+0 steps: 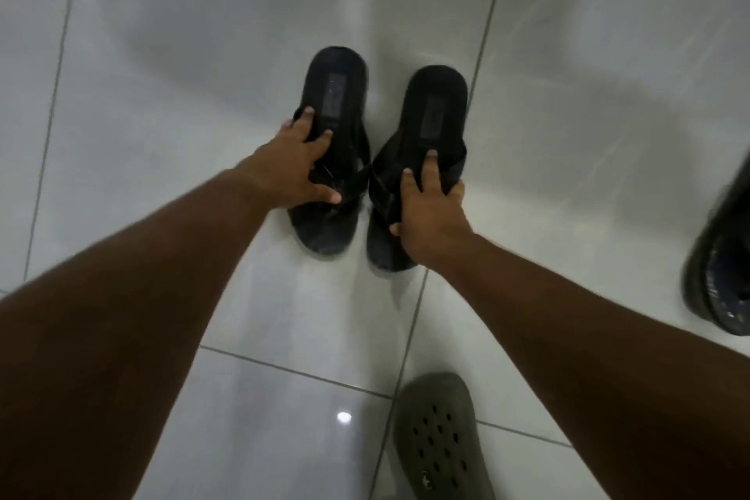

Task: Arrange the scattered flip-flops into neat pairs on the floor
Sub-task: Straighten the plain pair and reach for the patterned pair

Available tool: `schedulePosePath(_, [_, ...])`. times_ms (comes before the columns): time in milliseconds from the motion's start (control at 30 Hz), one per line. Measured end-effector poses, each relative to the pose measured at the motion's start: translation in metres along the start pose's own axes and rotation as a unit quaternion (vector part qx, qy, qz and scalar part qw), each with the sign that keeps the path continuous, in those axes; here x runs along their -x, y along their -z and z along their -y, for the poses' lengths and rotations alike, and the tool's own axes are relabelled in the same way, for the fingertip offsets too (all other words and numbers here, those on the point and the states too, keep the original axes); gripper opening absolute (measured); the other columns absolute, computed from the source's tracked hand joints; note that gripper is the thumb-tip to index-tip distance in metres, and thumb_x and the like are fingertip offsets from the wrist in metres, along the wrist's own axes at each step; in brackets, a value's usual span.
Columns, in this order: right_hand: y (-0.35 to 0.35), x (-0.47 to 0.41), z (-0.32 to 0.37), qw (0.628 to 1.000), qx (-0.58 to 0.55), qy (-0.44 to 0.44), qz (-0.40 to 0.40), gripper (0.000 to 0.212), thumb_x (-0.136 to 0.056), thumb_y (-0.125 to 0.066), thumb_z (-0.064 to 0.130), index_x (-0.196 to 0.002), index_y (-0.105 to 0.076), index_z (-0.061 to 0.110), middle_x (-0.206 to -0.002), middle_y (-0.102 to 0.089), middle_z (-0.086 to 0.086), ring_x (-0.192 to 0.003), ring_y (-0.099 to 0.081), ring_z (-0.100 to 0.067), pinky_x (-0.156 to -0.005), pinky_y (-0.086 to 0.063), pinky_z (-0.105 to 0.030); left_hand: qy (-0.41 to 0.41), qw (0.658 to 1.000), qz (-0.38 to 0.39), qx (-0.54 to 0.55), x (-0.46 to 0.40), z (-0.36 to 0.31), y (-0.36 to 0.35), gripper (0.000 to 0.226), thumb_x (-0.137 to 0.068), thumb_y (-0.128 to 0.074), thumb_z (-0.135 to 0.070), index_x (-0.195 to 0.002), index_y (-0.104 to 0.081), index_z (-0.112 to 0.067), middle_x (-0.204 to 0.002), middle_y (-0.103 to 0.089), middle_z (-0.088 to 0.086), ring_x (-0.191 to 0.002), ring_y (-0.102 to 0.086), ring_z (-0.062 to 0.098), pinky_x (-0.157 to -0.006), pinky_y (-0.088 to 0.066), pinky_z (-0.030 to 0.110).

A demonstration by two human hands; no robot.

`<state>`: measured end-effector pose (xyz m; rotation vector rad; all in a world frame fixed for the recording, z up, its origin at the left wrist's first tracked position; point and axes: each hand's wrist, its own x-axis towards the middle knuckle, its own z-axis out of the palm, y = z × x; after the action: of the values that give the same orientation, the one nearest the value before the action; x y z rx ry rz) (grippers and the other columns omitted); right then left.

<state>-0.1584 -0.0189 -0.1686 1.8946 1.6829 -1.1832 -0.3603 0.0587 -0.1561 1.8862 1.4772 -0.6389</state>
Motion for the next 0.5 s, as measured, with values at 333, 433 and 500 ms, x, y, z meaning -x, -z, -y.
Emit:
schedulePosePath(333, [-0.007, 0.008, 0.028, 0.999, 0.01, 0.028, 0.01, 0.094, -0.088, -0.066, 0.032, -0.154, 0.001, 0.032, -0.158, 0.034, 0.003, -0.145, 0.011, -0.05, -0.112, -0.024, -0.067, 0.028, 0.998, 0.005, -0.056, 0.024, 0.027, -0.009, 0.106, -0.074, -0.068, -0.06, -0.154, -0.008, -0.025, -0.163, 0.017, 0.009, -0.149, 0.008, 0.04, -0.119, -0.015, 0.056])
schedulePosePath(433, [0.018, 0.031, 0.009, 0.999, -0.021, 0.036, -0.026, 0.098, -0.087, -0.065, 0.042, -0.153, 0.007, 0.035, -0.16, 0.029, 0.004, -0.146, 0.006, -0.048, -0.109, -0.024, -0.068, 0.053, 0.99, -0.02, -0.127, 0.043, 0.004, -0.003, 0.109, -0.074, -0.063, -0.065, -0.154, 0.001, -0.026, -0.162, 0.016, 0.012, -0.148, 0.007, 0.044, -0.115, -0.012, 0.063])
schedulePosePath(500, [0.036, 0.056, -0.031, 0.997, -0.044, 0.018, -0.064, 0.095, -0.088, -0.062, 0.047, -0.153, 0.005, 0.033, -0.163, 0.02, 0.002, -0.148, -0.001, -0.045, -0.109, -0.026, -0.067, 0.028, 0.989, -0.047, -0.136, 0.058, -0.029, 0.0, 0.11, -0.075, -0.062, -0.065, -0.154, 0.0, -0.021, -0.163, 0.011, 0.015, -0.148, 0.005, 0.045, -0.115, -0.013, 0.063])
